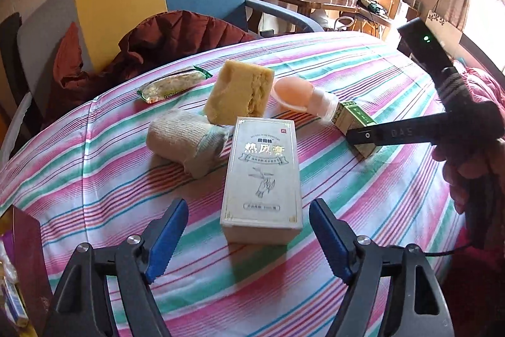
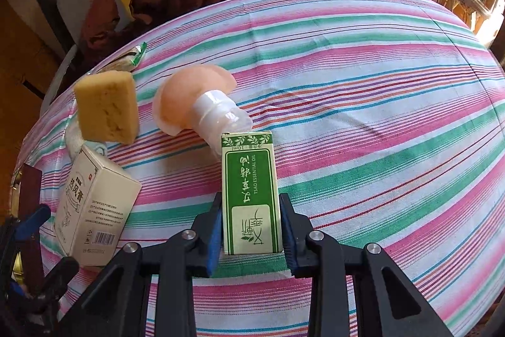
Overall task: Organize objects
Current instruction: 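Grasp the small green box with the right tool while the left tool grasps the cream box, then carry the cream box and green box into the gold tray and release both, then move both tools back toward the sponge and rolled cloth, then close the right tool on the yellow sponge and lift it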
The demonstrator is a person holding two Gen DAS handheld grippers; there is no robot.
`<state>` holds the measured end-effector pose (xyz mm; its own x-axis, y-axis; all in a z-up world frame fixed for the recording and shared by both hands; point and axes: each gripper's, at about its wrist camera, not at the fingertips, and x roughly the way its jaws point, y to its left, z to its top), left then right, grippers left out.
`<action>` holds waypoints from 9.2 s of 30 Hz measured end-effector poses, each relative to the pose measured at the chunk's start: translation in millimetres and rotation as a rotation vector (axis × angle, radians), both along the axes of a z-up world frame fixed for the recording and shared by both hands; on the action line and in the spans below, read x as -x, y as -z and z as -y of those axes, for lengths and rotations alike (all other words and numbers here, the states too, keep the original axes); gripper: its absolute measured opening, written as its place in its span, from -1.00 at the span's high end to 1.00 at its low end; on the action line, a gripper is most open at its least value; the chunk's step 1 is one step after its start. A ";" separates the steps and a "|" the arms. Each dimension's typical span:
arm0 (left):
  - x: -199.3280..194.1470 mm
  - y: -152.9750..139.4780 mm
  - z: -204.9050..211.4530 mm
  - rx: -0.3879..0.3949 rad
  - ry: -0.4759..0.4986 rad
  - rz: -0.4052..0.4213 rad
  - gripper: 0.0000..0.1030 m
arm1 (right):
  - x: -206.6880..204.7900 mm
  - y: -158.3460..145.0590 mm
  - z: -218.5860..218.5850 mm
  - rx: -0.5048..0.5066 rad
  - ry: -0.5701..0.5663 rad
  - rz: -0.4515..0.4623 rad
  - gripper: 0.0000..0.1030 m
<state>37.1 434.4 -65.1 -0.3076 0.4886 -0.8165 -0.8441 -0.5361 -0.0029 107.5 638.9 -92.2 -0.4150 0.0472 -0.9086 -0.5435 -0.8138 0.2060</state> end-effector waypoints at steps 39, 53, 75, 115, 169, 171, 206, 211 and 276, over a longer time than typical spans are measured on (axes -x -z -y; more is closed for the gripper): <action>-1.5 39.8 62.6 -0.162 -0.071 0.012 -0.01 | 25.0 -16.1 73.2 -0.017 -0.323 -0.100 0.38; -22.0 27.9 130.0 -0.225 -0.144 0.025 -0.01 | 32.7 -15.5 99.9 -0.058 -0.446 -0.121 0.38; 20.6 -34.9 287.5 -0.358 -0.436 0.007 -0.01 | 33.5 -15.4 104.4 -0.048 -0.450 -0.148 0.38; 87.1 -3.7 455.5 -0.027 -0.961 -0.063 -0.40 | 43.1 -67.9 238.9 0.085 -0.656 -0.379 0.38; 30.0 -16.2 407.7 -0.491 -0.792 0.087 -0.41 | 126.7 -61.9 429.0 -0.189 -0.818 -0.285 -0.08; 27.0 -17.9 401.5 -0.487 -0.761 0.075 -0.41 | 116.8 -64.2 420.3 -0.217 -0.810 -0.288 -0.12; -44.8 -18.9 255.3 -0.322 -0.255 0.079 -0.41 | 28.3 -31.2 100.4 -0.181 -0.242 -0.039 -0.19; -48.9 -18.6 244.6 -0.305 -0.232 0.086 -0.41 | 55.8 -60.4 72.2 -0.212 -0.152 -0.137 -0.19; 82.6 -1.3 10.8 -0.164 -0.358 0.212 -0.59 | 47.6 -3.9 42.9 0.096 -0.099 -0.029 -0.05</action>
